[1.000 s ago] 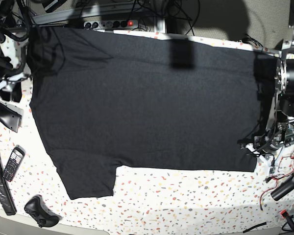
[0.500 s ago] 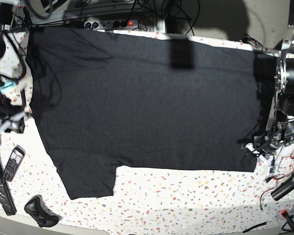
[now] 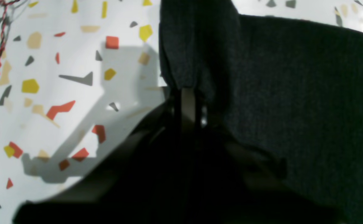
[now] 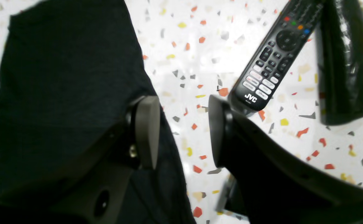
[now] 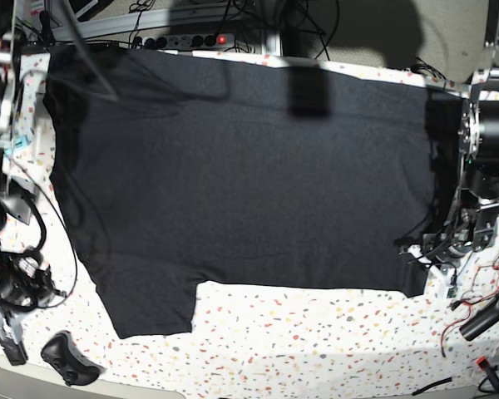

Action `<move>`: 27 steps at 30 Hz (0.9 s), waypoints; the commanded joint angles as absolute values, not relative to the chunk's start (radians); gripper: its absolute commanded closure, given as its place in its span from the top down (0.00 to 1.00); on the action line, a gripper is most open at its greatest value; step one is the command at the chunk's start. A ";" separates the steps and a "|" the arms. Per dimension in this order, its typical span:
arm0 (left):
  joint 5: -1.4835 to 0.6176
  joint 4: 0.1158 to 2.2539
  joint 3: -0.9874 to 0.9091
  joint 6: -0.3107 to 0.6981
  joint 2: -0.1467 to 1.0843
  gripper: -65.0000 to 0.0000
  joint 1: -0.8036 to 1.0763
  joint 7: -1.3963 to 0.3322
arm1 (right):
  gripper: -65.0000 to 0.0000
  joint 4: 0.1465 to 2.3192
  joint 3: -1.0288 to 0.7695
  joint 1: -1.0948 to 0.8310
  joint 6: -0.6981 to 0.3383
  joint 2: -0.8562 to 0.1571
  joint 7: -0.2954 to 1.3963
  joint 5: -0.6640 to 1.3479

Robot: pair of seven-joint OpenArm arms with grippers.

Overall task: Fold the T-shirt properly
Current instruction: 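Grasp the shirt side edges with the left and right grippers, then lift the grasped half and fold it over onto the collar half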

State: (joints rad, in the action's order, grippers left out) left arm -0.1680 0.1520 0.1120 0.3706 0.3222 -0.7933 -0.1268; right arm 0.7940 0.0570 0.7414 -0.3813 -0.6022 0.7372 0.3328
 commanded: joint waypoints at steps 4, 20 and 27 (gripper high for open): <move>-0.157 0.157 0.113 0.378 0.324 0.00 -0.812 -0.144 | 0.39 0.601 0.105 0.849 -0.389 -0.587 0.661 0.302; -0.157 0.157 0.113 0.378 0.324 0.00 -0.812 -0.134 | 0.39 0.411 0.115 0.861 -0.358 -0.483 0.554 0.130; -0.157 0.157 0.113 0.378 0.324 0.00 -0.803 -0.133 | 0.39 0.411 0.115 0.855 -0.361 -0.499 0.606 0.130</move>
